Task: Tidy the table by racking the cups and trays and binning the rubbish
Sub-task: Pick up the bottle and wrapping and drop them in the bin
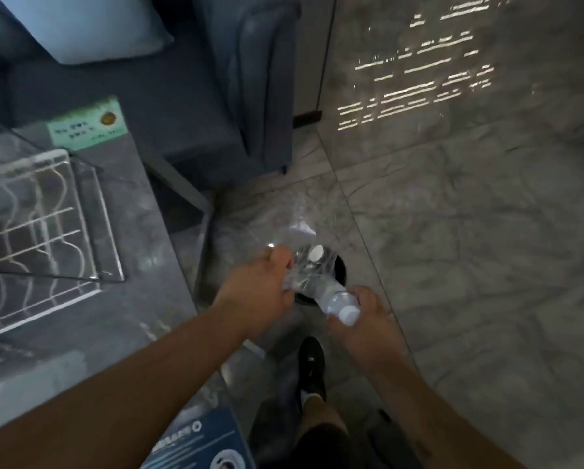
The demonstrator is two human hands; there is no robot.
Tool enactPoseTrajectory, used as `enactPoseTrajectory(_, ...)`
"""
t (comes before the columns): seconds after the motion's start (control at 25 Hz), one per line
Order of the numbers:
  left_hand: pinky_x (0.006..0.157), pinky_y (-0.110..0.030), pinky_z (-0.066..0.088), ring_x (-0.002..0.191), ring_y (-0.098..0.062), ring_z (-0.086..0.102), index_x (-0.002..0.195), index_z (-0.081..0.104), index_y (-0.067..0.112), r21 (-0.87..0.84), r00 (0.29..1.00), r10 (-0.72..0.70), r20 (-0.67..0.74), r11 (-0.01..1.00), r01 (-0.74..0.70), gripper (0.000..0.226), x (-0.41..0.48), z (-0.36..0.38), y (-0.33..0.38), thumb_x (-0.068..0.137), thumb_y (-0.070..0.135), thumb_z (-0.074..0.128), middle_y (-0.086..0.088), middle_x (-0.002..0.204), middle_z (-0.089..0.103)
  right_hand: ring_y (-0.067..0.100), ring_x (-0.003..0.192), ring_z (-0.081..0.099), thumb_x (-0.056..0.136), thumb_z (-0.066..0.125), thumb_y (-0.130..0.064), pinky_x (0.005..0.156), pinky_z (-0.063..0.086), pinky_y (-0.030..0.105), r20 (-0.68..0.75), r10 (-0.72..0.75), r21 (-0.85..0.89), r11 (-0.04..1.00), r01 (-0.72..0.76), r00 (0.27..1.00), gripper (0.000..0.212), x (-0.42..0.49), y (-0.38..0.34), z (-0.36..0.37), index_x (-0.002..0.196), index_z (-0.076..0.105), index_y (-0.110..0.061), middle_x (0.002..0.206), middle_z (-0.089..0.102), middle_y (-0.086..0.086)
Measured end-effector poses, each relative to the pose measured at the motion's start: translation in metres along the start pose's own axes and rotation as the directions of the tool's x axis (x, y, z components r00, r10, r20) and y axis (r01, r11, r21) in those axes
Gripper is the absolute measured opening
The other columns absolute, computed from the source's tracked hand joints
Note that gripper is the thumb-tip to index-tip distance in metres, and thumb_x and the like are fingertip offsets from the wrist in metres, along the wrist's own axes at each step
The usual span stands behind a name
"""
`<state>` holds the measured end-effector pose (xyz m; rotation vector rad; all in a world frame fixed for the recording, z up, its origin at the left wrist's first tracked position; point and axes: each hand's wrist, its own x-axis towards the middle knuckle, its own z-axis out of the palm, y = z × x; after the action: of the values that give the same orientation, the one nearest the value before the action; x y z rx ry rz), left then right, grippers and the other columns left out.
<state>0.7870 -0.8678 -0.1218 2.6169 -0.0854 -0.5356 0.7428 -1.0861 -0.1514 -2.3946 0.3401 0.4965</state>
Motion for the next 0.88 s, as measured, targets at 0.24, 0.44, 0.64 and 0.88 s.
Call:
enactPoseTrajectory(0.24, 0.067, -0.033, 0.039, 0.080, -0.027, 0.059, 0.102, 0.036, 0.030, 0.092, 0.992, -0.009, 0.128, 0.996, -0.003, 0.039, 0.076, 0.090, -0.020, 0.081, 0.035, 0.069, -0.003, 0.112, 0.060, 0.007, 0.084, 0.048, 0.076, 0.074, -0.045, 0.064, 0.037, 0.021, 0.088, 0.119, 0.021, 0.992, -0.121, 0.989, 0.061, 0.066, 0.085, 0.061, 0.127, 0.044, -0.032, 0.108, 0.043, -0.010)
enactPoseTrajectory(0.44, 0.064, -0.033, 0.038, 0.077, -0.021, 0.050, 0.103, 0.037, 0.029, 0.177, 0.986, -0.031, 0.165, 0.984, 0.001, 0.039, 0.124, 0.151, -0.041, 0.083, 0.032, 0.071, -0.004, 0.112, 0.059, 0.016, 0.092, 0.053, 0.078, 0.075, -0.039, 0.067, 0.047, 0.028, 0.108, 0.174, 0.066, 0.981, -0.181, 0.979, 0.062, 0.121, 0.126, 0.101, 0.130, 0.042, -0.034, 0.114, 0.043, -0.007)
enactPoseTrajectory(0.64, 0.066, -0.035, 0.042, 0.090, -0.027, 0.061, 0.118, 0.046, 0.019, 0.244, 0.979, -0.026, 0.200, 0.970, -0.024, 0.043, 0.164, 0.197, -0.052, 0.086, 0.028, 0.072, -0.009, 0.118, 0.059, 0.017, 0.092, 0.054, 0.077, 0.074, -0.042, 0.073, 0.051, 0.036, 0.106, 0.181, 0.073, 0.979, -0.190, 0.978, 0.061, 0.161, 0.158, 0.133, 0.127, 0.039, -0.036, 0.113, 0.040, -0.008)
enactPoseTrajectory(0.88, 0.065, -0.036, 0.042, 0.091, -0.029, 0.063, 0.121, 0.046, 0.017, 0.285, 0.977, -0.074, 0.201, 0.958, 0.014, 0.046, 0.187, 0.242, -0.065, 0.085, 0.027, 0.072, -0.010, 0.118, 0.059, 0.014, 0.083, 0.051, 0.074, 0.074, -0.044, 0.054, 0.033, 0.017, 0.105, 0.215, 0.078, 0.971, -0.224, 0.971, 0.062, 0.185, 0.197, 0.168, 0.125, 0.039, -0.038, 0.112, 0.039, -0.007)
